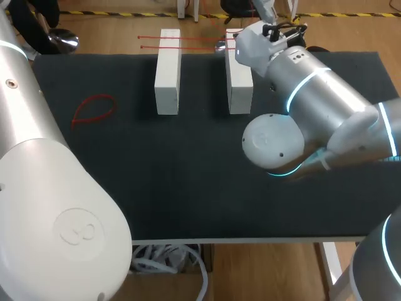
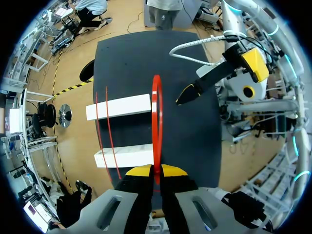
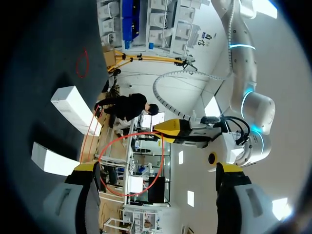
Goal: Grab the tape and strap the tape.
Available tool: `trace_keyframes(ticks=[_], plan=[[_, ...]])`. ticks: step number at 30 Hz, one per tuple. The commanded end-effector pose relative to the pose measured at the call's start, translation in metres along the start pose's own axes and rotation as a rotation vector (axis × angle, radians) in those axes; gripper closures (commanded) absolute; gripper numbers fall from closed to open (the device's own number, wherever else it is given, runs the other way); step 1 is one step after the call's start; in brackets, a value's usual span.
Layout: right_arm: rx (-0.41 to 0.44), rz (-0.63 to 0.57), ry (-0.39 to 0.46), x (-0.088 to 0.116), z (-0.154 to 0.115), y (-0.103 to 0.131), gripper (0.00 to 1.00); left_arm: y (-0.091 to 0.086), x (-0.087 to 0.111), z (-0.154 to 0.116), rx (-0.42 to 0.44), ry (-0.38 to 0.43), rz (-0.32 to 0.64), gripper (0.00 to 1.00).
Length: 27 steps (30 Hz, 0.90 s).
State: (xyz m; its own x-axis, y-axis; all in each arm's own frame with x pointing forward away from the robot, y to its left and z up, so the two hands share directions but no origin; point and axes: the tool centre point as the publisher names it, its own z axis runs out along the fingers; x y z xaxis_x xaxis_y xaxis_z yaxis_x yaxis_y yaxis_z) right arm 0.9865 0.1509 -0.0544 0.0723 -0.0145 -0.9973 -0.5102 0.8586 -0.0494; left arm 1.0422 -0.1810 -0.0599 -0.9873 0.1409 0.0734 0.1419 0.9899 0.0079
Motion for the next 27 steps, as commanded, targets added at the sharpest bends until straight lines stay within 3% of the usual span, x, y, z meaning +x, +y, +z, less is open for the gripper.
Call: trace_keyframes(ticks=[1, 3, 6, 14, 22, 27], plan=[[-0.008, -0.002, 0.009, -0.003, -0.001, -0.003, 0.0, -0.001, -0.001, -0.002, -0.006, 0.004, -0.001, 1.0], [-0.008, -0.002, 0.009, -0.003, -0.001, -0.003, 0.0, -0.001, -0.001, -0.002, -0.006, 0.004, -0.001, 1.0], [-0.008, -0.002, 0.009, -0.003, -0.001, -0.003, 0.0, 0.017, -0.002, 0.007, -0.056, 0.029, -0.049, 1.0], [-0.008, -0.002, 0.009, -0.003, -0.001, -0.003, 0.0, 0.078, 0.008, 0.028, -0.184, 0.117, -0.158, 1.0], [-0.008, -0.002, 0.009, -0.003, -0.001, -0.003, 0.0, 0.144, 0.031, 0.066, -0.299, 0.303, -0.307, 1.0], [-0.008, -0.002, 0.009, -0.003, -0.001, -0.003, 0.0, 0.172, 0.035, 0.074, -0.316, 0.321, -0.387, 1.0]])
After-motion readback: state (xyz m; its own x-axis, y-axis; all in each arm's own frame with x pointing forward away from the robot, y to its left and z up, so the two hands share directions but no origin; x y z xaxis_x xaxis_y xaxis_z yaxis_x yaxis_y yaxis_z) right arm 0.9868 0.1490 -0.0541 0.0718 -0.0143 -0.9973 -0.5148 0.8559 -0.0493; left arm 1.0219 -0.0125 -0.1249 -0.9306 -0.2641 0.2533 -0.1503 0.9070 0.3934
